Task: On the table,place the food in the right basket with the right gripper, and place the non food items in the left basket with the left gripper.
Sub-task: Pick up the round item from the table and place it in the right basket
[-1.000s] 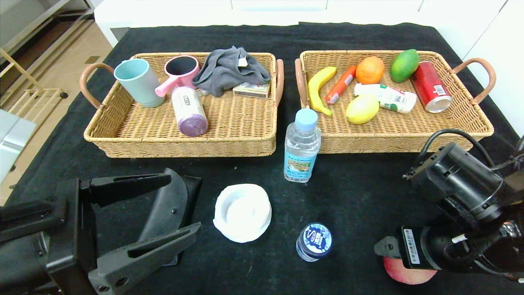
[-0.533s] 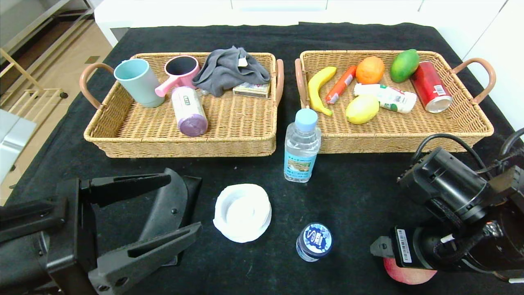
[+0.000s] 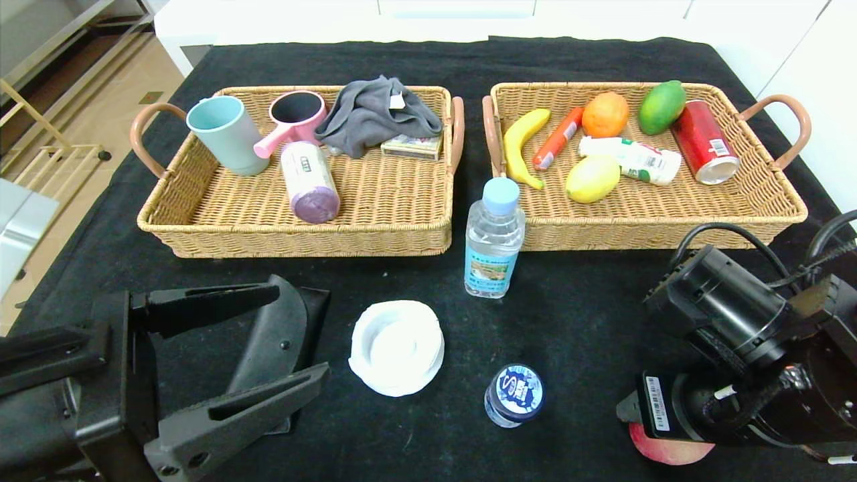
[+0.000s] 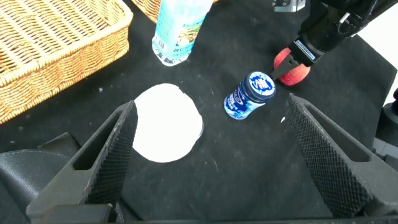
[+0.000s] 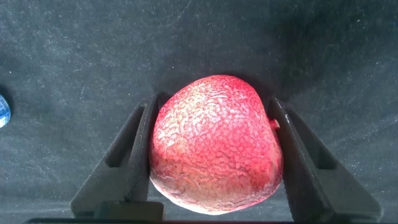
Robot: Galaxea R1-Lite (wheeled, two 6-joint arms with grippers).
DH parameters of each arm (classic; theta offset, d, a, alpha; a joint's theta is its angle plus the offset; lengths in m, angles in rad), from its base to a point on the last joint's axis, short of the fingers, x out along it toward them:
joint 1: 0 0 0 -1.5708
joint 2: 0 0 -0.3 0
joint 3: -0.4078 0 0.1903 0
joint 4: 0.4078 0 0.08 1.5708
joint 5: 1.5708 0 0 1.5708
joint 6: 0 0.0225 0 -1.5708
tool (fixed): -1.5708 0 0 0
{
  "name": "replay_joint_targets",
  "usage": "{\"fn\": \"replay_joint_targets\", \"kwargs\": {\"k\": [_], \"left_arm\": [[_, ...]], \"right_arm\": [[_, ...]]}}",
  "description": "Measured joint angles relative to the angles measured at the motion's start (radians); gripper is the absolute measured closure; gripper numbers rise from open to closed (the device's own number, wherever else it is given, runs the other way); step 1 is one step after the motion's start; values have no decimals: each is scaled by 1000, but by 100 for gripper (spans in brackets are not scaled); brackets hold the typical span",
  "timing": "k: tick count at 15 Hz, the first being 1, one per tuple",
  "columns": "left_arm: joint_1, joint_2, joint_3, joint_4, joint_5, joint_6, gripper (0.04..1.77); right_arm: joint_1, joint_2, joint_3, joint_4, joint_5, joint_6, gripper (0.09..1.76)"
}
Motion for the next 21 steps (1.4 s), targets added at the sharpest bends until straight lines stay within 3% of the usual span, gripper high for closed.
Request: {"fn": "replay_joint_targets", "kwargs": {"k": [16, 21], "left_arm": [[0, -1, 1, 0, 0, 1, 9], [0, 0, 1, 1, 0, 17, 9]], "right_arm": [[21, -39, -4, 7, -3, -8, 65], [14, -77, -79, 19, -44, -61, 66]]}}
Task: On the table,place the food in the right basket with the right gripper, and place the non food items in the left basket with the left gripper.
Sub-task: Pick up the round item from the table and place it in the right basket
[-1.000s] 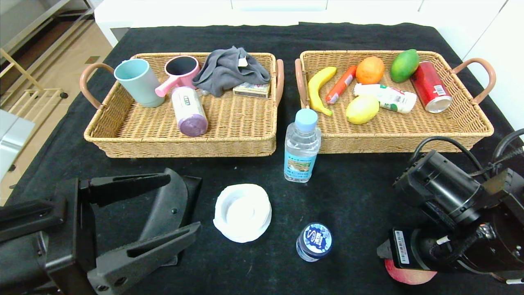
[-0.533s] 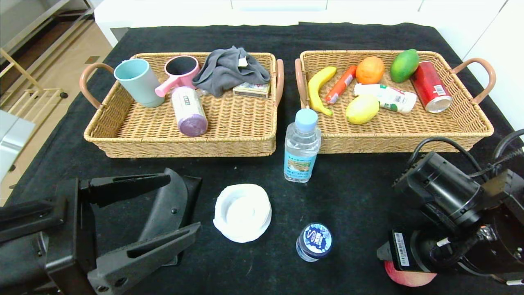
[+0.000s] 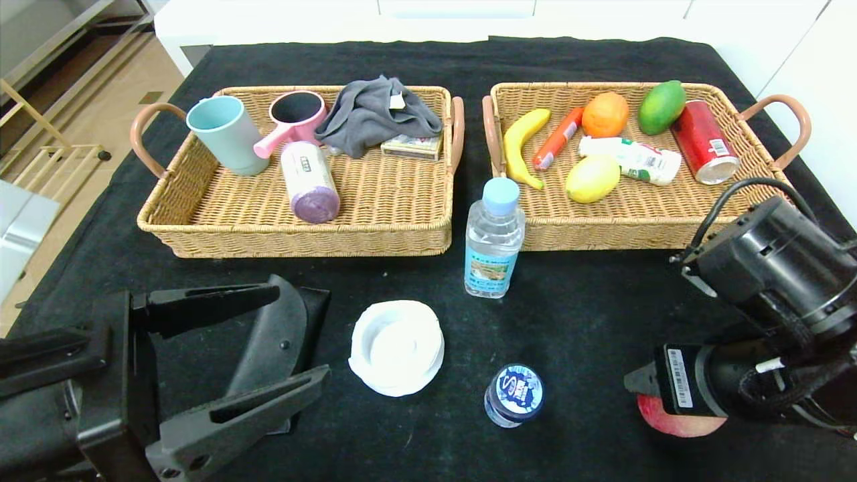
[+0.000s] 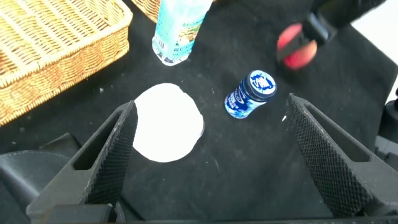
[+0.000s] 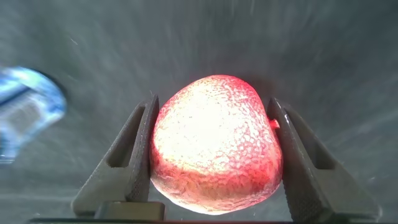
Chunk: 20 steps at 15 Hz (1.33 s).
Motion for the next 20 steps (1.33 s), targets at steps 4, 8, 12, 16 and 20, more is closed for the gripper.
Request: {"fn": "replay_joint_targets", "kwargs": {"k": [4, 8, 12, 16, 20], "left_arm": [[0, 0, 1, 0, 0, 3, 9], [0, -2, 1, 0, 0, 3, 9], [0, -4, 1, 0, 0, 4, 9], [0, -5, 0, 0, 0, 5, 9], [-1, -1, 1, 0, 0, 5, 9]], "right_arm": [[-19, -5, -123, 45, -5, -43, 66], [-65, 16, -255, 51, -8, -125, 66], [-119, 85, -409, 47, -49, -155, 66], [-156, 164, -567, 43, -112, -188, 66], [-194, 233, -721, 38, -117, -202, 66]]}}
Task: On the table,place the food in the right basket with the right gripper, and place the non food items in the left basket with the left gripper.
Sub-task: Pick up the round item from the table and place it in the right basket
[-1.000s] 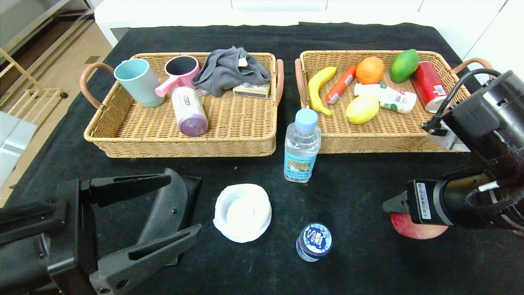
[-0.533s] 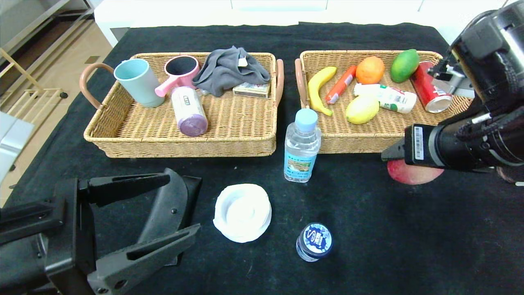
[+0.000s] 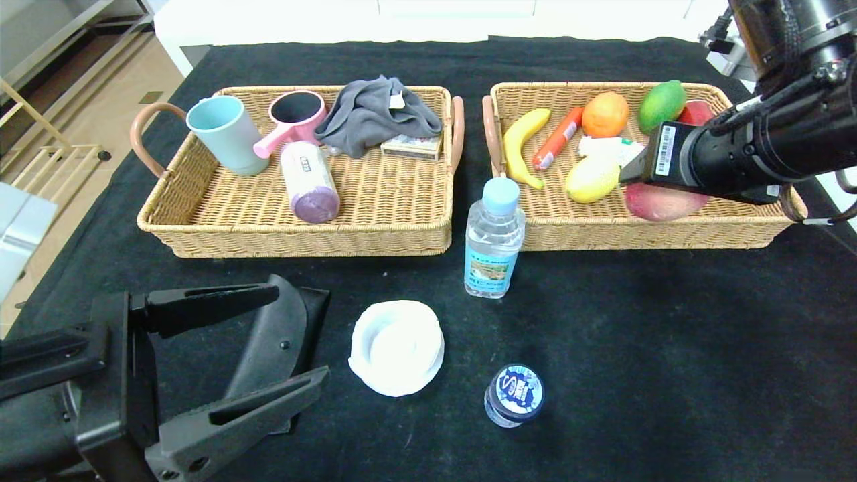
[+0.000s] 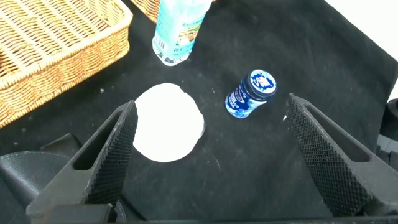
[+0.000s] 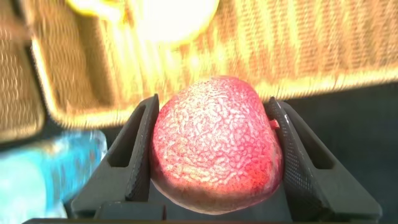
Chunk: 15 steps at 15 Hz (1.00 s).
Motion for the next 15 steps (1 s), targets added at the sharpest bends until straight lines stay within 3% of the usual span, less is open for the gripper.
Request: {"fn": "replay_joint_targets", "kwargs": {"k": [8, 15], "left_arm": [[-1, 0, 2, 2, 0, 12, 9], [-1, 1, 2, 0, 0, 12, 9]], "right_arm": [[-151, 91, -30, -226, -16, -77, 66], [-185, 132, -29, -289, -14, -82, 66]]}}
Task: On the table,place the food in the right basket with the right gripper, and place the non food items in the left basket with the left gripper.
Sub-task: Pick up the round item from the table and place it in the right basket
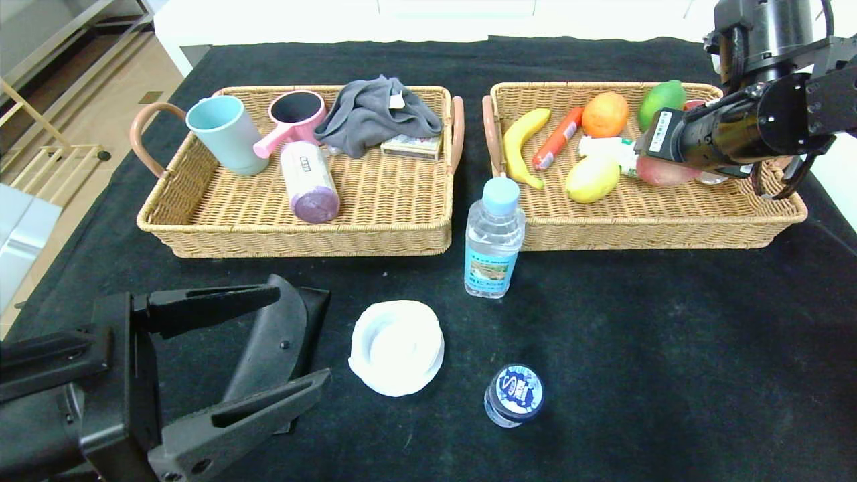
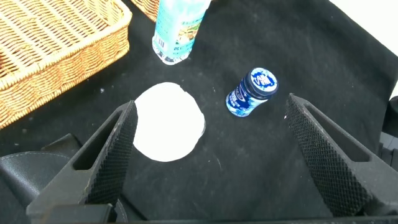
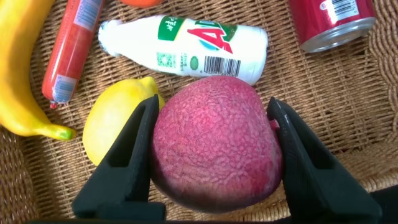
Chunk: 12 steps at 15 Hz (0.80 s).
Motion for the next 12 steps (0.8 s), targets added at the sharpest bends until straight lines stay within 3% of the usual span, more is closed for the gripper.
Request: {"fn": "replay_joint_targets", "kwargs": {"k": [5, 8, 12], "left_arm": [[1, -1, -1, 0, 0, 0, 9], [2, -3, 0, 0, 0, 0, 9], [1, -3, 0, 0, 0, 0, 9]], "right_arm": [[0, 1, 1, -9, 2, -4, 65], [1, -5, 2, -9, 2, -3, 47], [1, -9, 4, -6, 5, 0, 34]]}}
